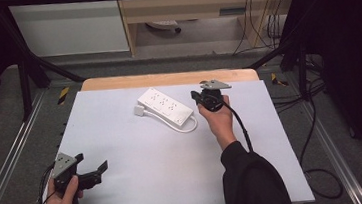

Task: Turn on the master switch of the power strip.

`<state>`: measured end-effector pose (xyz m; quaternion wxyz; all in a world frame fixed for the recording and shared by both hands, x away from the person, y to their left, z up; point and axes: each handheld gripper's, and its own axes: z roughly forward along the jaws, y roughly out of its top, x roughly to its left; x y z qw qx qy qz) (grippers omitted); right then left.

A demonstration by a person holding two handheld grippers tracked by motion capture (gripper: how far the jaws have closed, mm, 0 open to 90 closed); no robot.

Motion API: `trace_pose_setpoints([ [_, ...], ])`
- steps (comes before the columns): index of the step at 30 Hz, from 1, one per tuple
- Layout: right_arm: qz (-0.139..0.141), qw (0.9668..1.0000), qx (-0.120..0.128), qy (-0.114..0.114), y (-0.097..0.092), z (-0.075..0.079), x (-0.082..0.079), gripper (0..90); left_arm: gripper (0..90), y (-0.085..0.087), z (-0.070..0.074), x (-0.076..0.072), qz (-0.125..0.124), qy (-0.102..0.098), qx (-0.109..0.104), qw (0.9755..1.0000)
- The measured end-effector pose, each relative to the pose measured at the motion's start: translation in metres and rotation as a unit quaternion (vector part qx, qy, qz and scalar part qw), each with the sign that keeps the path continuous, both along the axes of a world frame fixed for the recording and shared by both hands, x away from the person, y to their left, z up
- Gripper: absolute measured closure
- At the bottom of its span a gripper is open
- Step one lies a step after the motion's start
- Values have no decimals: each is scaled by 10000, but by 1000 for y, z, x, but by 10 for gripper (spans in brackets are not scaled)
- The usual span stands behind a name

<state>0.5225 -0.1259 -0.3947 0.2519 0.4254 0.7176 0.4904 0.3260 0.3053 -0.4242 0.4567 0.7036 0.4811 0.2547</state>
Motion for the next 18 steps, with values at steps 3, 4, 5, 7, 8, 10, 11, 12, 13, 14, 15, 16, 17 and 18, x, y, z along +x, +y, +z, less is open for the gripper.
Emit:
trace_pose_setpoints([
  [3,44,10000,-32,63,3,-3,1,900,59,0,0,0,-2,4,3,10000],
  [4,48,10000,-26,79,4,-4,1,900,59,0,0,0,0,4,4,10000],
  [5,48,10000,-26,79,4,-4,1,900,59,0,0,0,2,4,3,10000],
  [7,71,9999,-47,101,5,-5,1,900,59,0,0,0,3,3,4,10000],
  [8,86,9999,-65,119,6,-6,1,900,59,0,0,0,4,4,4,10000],
  [10,101,9998,-86,140,7,-7,2,900,59,0,0,0,3,3,1,10000],
  [11,115,9998,-101,162,8,-8,2,900,59,0,0,0,4,4,2,10000],
  [12,115,9998,-101,162,8,-8,2,900,59,0,0,0,3,1,0,10000],
  [13,133,9997,-105,174,8,-8,2,900,59,0,0,0,-2,3,3,10000],
  [14,144,9996,-116,190,9,-9,2,900,59,0,0,0,-2,5,5,10000],
  [15,158,9996,-115,206,10,-9,2,900,59,0,0,0,-2,6,6,10000],
  [16,155,9996,-122,219,10,-10,2,900,59,0,0,0,-3,5,4,10000],
  [17,158,9995,-138,232,11,-10,2,900,59,0,0,0,-2,6,3,10000],
  [18,163,9995,-143,244,11,-11,2,900,59,0,0,0,-1,5,2,10000],
])
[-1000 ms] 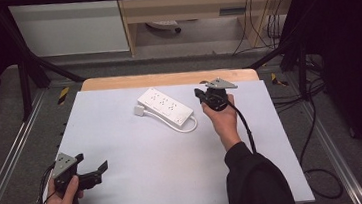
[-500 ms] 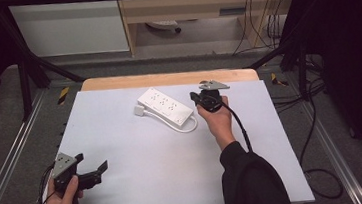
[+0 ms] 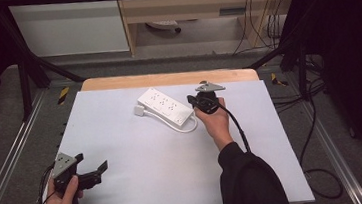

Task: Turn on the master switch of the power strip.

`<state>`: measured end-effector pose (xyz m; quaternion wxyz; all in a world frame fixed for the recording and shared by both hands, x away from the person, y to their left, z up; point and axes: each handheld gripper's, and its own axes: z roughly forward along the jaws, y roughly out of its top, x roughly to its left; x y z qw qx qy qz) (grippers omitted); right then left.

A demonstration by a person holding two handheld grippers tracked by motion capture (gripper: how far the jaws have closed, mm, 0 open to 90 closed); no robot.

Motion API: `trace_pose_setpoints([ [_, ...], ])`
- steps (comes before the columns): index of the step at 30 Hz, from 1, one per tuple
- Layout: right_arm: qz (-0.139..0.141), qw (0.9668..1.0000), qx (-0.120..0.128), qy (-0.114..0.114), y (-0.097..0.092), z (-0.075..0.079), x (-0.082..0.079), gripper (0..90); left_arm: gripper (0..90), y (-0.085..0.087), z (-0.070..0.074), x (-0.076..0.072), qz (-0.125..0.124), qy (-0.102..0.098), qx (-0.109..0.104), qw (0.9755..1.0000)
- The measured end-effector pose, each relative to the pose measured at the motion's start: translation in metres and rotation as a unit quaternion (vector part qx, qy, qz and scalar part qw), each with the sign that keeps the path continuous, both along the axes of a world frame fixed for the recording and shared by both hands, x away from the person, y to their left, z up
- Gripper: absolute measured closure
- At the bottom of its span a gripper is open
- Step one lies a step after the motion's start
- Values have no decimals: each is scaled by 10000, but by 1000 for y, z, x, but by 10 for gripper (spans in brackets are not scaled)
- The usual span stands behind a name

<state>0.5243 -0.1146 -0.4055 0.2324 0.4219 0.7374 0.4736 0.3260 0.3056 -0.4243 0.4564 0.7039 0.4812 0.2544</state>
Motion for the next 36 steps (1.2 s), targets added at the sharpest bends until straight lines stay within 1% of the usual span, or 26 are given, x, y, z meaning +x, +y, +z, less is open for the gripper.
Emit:
trace_pose_setpoints([
  [12,115,9998,-141,109,9,-6,1,900,59,0,0,0,16,2,16,10000],
  [16,151,9997,-155,141,12,-7,1,900,59,0,0,0,14,5,5,10000],
  [19,207,9993,-239,178,15,-8,2,900,59,1,0,0,16,8,12,10000],
  [25,275,9989,-310,232,21,-11,2,900,59,1,0,0,23,3,2,10000],
  [36,325,9982,-394,314,24,-16,3,900,59,1,0,0,18,9,2,10000],
])
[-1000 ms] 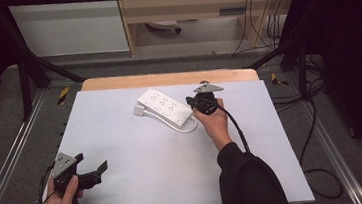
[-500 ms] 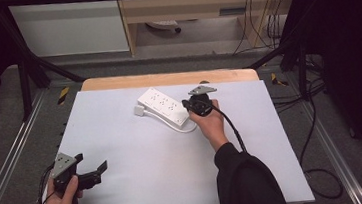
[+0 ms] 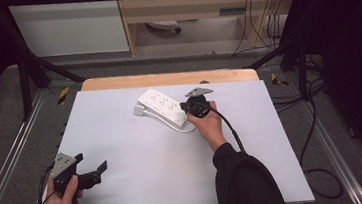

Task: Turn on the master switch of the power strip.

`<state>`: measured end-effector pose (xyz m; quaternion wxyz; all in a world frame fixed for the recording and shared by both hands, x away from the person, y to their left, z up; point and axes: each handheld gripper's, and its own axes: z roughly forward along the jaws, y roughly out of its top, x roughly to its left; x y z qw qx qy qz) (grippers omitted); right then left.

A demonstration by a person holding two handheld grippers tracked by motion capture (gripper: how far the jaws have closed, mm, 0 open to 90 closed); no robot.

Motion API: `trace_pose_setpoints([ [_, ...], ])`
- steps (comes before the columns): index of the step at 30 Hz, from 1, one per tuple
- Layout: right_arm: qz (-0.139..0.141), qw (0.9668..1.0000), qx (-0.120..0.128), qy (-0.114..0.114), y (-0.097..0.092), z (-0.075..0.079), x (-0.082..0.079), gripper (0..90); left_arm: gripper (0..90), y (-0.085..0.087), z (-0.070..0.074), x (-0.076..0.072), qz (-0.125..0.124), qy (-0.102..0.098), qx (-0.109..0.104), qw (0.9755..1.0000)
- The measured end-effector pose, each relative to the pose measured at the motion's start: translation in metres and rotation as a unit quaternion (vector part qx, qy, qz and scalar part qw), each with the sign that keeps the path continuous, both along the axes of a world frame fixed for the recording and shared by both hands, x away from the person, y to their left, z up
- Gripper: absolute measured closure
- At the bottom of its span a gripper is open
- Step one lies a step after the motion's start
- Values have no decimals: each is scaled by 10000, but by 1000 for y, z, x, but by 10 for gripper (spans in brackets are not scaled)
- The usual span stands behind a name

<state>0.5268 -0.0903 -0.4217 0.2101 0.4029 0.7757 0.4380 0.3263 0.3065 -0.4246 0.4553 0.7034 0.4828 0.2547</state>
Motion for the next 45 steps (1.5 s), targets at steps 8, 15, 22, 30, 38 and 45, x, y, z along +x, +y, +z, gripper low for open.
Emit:
trace_pose_setpoints([
  [8,36,10000,-24,43,1,-2,0,900,59,0,0,0,3,5,7,10000],
  [15,64,9999,-48,61,4,-4,0,900,59,0,0,0,1,8,-2,10000],
  [22,71,9999,-57,97,5,-6,0,900,59,0,0,0,-5,10,17,10000],
  [30,106,9998,-86,140,8,-9,0,900,59,0,0,0,-11,14,17,10000],
  [38,129,9997,-89,164,11,-12,-1,900,59,0,0,0,-15,12,16,10000],
  [45,163,9996,-136,183,14,-14,-1,900,59,0,0,0,-15,13,18,10000],
])
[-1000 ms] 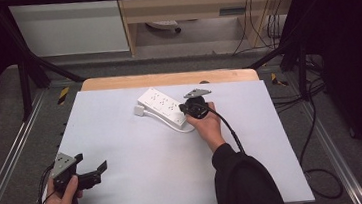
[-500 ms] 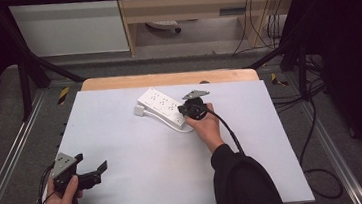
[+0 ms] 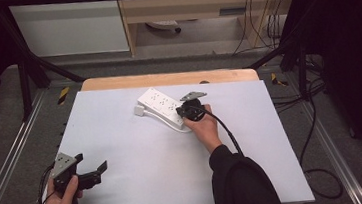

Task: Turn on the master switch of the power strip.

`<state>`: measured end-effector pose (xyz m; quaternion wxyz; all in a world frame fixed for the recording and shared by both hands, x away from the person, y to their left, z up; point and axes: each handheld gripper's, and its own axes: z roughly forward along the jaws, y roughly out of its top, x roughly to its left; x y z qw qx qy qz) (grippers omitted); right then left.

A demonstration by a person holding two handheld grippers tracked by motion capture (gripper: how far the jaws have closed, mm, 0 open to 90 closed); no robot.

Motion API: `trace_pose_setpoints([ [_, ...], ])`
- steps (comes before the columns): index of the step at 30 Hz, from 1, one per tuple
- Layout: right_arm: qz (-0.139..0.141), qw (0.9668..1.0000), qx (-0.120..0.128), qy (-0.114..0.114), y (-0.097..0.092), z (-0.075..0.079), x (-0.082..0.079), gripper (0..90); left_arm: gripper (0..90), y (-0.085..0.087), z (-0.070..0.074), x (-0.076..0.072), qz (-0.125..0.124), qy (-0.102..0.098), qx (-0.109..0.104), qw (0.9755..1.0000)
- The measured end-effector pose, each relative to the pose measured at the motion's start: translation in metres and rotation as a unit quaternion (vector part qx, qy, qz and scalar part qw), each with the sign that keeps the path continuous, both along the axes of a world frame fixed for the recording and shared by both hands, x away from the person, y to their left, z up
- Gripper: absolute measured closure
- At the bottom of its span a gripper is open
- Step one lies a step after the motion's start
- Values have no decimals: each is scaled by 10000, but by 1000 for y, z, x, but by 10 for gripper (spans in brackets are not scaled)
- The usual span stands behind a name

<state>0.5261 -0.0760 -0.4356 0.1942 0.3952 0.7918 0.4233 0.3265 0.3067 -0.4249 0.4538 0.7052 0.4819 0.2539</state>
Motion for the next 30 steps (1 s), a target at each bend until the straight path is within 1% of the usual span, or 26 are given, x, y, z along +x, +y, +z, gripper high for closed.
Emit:
trace_pose_setpoints([
  [8,8,10000,-50,23,-2,-1,0,900,59,0,0,0,-1,-3,2,10000],
  [18,94,9999,-93,38,-1,-2,-9,900,59,0,0,0,-5,-11,37,10000],
  [24,132,9998,-115,12,2,-3,-11,900,59,0,0,0,2,-11,25,10000],
  [30,118,9998,-125,36,0,-2,-12,900,59,0,0,0,-2,-15,22,10000],
])
